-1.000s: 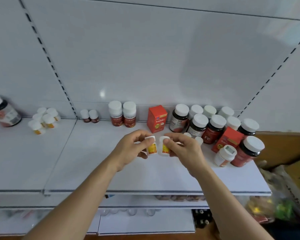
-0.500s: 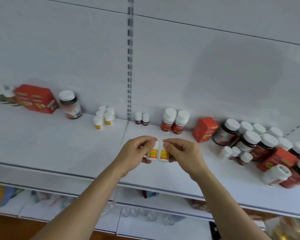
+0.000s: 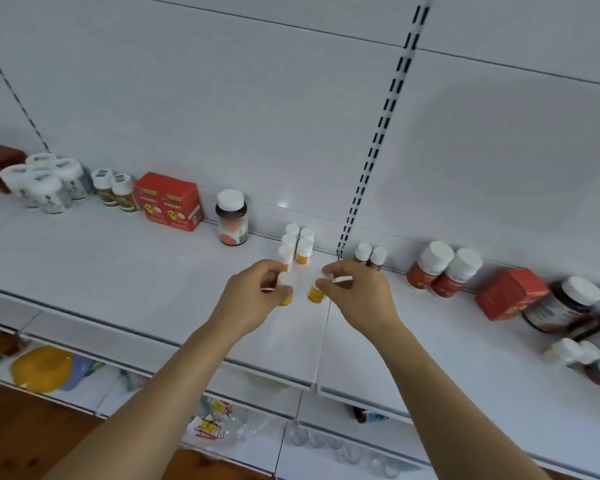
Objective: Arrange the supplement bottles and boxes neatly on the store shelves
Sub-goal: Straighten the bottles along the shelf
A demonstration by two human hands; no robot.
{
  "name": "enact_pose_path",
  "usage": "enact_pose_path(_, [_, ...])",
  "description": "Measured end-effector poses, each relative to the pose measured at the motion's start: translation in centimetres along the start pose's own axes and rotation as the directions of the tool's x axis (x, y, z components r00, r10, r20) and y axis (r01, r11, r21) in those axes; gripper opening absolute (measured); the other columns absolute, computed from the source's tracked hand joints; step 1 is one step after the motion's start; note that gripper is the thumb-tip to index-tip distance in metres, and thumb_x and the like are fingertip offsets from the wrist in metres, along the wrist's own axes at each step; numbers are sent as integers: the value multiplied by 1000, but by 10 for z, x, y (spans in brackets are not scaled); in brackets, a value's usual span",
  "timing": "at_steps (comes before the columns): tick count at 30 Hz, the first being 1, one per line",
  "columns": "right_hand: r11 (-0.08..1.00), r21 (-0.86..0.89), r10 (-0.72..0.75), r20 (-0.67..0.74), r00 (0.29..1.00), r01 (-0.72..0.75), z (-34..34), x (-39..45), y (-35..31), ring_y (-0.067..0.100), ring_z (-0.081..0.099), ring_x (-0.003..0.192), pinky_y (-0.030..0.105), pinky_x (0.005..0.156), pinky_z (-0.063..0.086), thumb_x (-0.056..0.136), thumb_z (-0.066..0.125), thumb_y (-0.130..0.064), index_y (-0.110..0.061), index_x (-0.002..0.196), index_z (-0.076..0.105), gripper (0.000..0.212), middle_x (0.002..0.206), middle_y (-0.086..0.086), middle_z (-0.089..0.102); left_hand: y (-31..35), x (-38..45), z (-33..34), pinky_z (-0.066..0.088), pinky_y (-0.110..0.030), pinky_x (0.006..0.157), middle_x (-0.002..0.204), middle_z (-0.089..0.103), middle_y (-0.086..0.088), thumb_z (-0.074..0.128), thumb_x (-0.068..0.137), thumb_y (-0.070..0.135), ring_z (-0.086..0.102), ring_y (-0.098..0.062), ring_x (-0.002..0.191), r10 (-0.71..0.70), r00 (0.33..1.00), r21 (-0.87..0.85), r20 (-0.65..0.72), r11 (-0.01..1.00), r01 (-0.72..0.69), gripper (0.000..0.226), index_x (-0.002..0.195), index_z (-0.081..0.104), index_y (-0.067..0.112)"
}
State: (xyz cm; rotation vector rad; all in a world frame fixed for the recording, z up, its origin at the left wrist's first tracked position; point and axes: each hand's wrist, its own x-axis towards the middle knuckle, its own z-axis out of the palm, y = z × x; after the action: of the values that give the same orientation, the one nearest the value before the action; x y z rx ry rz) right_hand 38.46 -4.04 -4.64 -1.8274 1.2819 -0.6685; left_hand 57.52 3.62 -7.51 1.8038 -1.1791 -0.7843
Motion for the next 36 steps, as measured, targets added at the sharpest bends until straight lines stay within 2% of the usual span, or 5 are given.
enact_pose_path(3, [998,-56,-36,-27,999,35,17,26,4,-12,62,77,7,60,46,88,73,-27,-29,100,69,13,81,-18,69,-9,15,1,53,-23,86,104,69,15,74,88,28,66,-8,99,10,998,64,-63,998,-6,26,109,60,32])
enact_pose_path(7, [984,-131,-135,-93,986,122,44,53,19,7,64,86,27,79,53,87,74,-24,-20,107,72,20,100,-8,70,-26,30,7,50,-25,83,110,70,9,72,89,30,65,-11,103,20,996,150,-87,989,-7,27,113,61,28])
enact_pose_path(16, [919,-287,-323,-160,933,270,76,67,36,19,65,74,36,69,56,85,72,-9,-13,103,73,19,102,1,69,-47,54,3,49,-22,76,108,60,14,70,90,27,61,-7,91,206,978,267,-39,945,-189,25,113,61,26])
enact_pose_path(19, [907,-316,-347,-189,919,277,81,65,38,19,65,72,37,67,57,85,71,-4,-13,103,72,21,103,1,67,-53,58,3,53,-30,76,111,61,8,70,90,24,63,-11,88,288,958,271,-1,922,-277,29,117,60,23])
enact_pose_path(36, [825,-507,-406,-226,886,249,90,71,39,30,63,71,31,54,45,85,76,-15,-11,99,67,18,95,7,66,-62,70,7,55,-41,72,113,63,1,70,90,25,66,-20,92,437,899,312,14,853,-419,30,116,58,17])
